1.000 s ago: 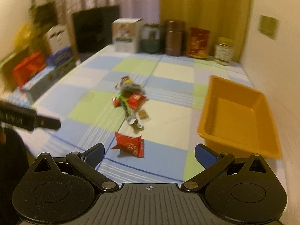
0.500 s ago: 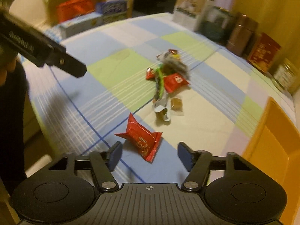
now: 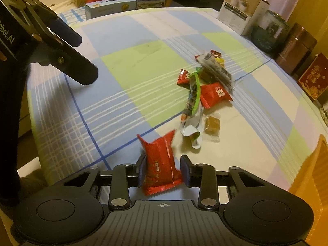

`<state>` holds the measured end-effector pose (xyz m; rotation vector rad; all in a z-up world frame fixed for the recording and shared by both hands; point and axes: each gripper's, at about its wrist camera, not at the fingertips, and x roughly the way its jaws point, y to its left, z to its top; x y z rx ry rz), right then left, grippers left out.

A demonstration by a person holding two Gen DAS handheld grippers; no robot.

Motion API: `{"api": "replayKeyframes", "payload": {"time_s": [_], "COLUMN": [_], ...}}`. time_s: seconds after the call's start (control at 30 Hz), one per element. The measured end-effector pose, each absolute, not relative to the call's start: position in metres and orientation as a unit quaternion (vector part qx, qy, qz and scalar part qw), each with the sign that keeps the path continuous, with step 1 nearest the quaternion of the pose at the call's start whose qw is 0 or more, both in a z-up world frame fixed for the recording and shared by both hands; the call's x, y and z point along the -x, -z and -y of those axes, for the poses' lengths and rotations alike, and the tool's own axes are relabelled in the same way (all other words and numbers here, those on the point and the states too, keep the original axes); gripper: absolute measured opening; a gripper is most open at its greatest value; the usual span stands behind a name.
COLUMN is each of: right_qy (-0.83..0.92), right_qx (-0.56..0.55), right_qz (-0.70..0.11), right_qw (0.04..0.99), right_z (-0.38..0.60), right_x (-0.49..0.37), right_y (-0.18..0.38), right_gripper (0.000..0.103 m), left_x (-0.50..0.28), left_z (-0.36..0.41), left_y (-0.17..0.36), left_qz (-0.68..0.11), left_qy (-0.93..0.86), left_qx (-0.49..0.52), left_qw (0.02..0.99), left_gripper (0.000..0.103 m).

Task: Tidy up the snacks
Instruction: 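Grasp the red candy packet with the right gripper while the left gripper approaches the green-edged bag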

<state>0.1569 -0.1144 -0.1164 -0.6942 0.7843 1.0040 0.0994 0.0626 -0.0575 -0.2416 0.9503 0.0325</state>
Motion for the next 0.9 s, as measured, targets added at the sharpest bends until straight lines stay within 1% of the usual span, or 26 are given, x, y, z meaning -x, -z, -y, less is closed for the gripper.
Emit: {"api": "replayKeyframes", "payload": {"time_s": [0.03, 0.13, 0.37, 0.47, 0.57, 0.73, 0.83, 0.9], "right_qy": [-0.459, -0.448, -0.362, -0.318, -0.285, -0.249, -0.236, -0.231], "right_qx": [0.313, 0.282, 0.142, 0.108, 0.071, 0.031, 0.019, 0.008], "right_qz": [-0.362, -0.38, -0.433, -0.441, -0.445, -0.438, -0.434, -0.435], "right_qw": [0.749, 0.759, 0.813, 0.833, 0.846, 0.863, 0.869, 0.87], "right_z": [0.114, 0.116, 0.147, 0.16, 0.173, 0.19, 0.195, 0.198], "right_x": [-0.158, -0.161, -0.175, -0.179, -0.183, -0.184, -0.184, -0.185], "right_y": [0.117, 0.114, 0.093, 0.087, 0.082, 0.074, 0.073, 0.074], "right_gripper": [0.029, 0.026, 0.026, 0.026, 0.026, 0.025, 0.025, 0.025], "left_x": [-0.1, -0.103, -0.118, -0.13, -0.145, -0.167, -0.179, -0.186], "left_z": [-0.063, -0.063, -0.052, -0.044, -0.036, -0.025, -0.02, -0.016], "left_y": [0.058, 0.059, 0.062, 0.066, 0.073, 0.088, 0.097, 0.102], "left_qz": [-0.456, -0.455, -0.433, -0.424, -0.414, -0.4, -0.403, -0.407], "left_qy": [-0.016, -0.016, -0.007, -0.001, 0.002, 0.0, -0.003, -0.008], "left_qx": [0.116, 0.118, 0.131, 0.15, 0.176, 0.213, 0.22, 0.218], "left_qw": [0.882, 0.882, 0.892, 0.893, 0.893, 0.892, 0.888, 0.887], "left_gripper": [0.102, 0.102, 0.101, 0.094, 0.09, 0.079, 0.071, 0.064]}}
